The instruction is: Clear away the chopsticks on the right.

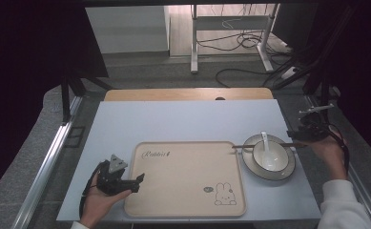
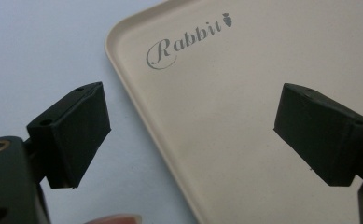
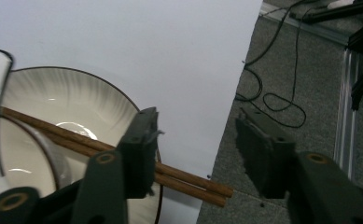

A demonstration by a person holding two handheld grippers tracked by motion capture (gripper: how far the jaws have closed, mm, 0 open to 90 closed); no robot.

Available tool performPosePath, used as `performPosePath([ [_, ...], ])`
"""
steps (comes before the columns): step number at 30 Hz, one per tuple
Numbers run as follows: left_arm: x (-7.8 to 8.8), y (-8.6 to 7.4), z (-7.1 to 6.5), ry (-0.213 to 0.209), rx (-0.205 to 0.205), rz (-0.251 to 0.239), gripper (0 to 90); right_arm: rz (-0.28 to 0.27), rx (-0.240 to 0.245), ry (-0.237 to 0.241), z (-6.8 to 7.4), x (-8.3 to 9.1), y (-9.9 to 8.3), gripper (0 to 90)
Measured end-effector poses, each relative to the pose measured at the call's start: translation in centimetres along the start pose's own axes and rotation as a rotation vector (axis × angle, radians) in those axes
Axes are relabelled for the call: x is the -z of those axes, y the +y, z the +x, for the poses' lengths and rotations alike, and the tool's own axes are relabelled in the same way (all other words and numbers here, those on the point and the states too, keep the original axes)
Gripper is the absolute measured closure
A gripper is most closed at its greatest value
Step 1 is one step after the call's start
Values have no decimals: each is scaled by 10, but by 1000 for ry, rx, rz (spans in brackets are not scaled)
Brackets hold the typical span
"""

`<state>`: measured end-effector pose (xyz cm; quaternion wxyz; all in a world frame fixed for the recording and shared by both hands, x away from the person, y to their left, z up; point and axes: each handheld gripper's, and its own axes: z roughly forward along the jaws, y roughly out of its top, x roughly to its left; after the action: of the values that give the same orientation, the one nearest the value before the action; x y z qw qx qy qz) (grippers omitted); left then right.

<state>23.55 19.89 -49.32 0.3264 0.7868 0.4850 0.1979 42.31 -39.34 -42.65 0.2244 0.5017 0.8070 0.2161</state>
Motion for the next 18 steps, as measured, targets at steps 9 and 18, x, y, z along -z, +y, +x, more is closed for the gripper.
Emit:
performPosePath([
  [9, 1, -2, 1, 4, 3, 6, 106, 59, 10, 22, -6, -21, 1, 781],
  [18, 0, -3, 3, 6, 5, 14, 106, 118, 37, 53, -7, -34, -4, 887],
])
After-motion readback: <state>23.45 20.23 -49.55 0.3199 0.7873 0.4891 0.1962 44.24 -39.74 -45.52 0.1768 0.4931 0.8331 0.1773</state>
